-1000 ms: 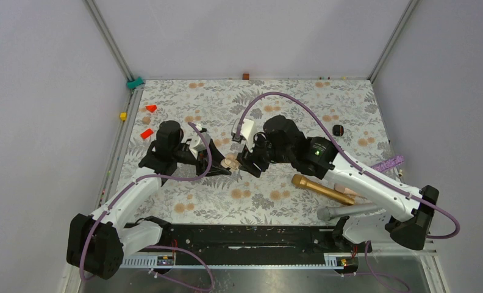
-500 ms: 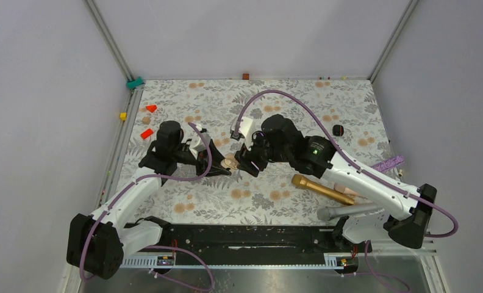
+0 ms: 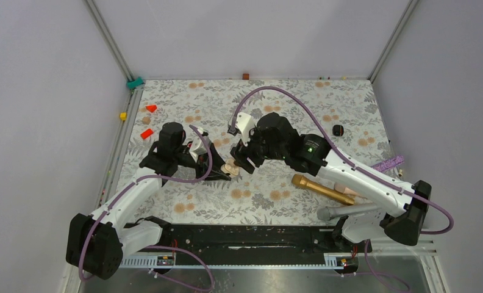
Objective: Insert the wireless bluetooth earbuds into the charging case
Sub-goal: Close the charging case.
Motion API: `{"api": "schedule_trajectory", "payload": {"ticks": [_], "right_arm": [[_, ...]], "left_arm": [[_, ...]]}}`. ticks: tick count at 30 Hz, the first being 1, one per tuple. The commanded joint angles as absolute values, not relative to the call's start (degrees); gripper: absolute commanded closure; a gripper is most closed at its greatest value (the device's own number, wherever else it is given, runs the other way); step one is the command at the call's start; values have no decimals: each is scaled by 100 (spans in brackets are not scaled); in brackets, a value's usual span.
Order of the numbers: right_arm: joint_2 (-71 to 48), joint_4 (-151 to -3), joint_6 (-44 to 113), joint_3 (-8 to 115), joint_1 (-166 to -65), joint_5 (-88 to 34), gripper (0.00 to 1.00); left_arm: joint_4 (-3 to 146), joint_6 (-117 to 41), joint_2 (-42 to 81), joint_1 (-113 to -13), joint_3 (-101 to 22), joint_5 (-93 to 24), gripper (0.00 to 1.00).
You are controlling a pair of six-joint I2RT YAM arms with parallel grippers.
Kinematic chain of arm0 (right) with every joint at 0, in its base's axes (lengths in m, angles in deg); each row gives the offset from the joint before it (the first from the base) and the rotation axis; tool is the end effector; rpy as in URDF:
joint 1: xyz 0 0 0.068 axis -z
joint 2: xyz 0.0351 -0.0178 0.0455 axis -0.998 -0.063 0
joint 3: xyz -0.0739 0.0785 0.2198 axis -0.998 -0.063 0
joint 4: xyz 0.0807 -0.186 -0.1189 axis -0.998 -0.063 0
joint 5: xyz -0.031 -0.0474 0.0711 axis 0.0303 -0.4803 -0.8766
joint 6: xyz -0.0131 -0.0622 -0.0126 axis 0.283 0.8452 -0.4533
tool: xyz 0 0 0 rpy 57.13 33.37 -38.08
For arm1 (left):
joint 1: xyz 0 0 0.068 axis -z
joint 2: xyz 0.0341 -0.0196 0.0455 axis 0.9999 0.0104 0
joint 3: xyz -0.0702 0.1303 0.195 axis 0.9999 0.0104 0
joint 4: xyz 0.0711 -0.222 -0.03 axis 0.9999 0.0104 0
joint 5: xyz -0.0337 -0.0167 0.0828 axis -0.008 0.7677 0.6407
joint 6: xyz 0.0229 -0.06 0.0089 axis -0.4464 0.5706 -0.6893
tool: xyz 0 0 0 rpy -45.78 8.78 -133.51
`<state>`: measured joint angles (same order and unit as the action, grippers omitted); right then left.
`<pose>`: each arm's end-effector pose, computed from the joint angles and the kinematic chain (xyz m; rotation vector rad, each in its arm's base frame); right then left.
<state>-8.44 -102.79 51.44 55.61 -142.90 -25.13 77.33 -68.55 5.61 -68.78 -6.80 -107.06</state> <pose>0.1603 0.2511 0.3460 -1.1980 1.7146 0.5999 0.1748 -0.1192 0.2590 1.3711 1.2501 -1.4149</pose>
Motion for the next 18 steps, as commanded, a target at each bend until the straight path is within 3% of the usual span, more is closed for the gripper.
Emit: {"api": "schedule_trajectory", "payload": {"ticks": [1,18], "right_arm": [[-646,-10249,5148,5721,-14272,-2568,29],[-363,-10516,5523,5575,-14267,-2970,30]], "left_arm": [[7603,-7023,456,-6860,-898,-11120,100],[7613,-7032,377,-6871,-907,-11099,100]]}}
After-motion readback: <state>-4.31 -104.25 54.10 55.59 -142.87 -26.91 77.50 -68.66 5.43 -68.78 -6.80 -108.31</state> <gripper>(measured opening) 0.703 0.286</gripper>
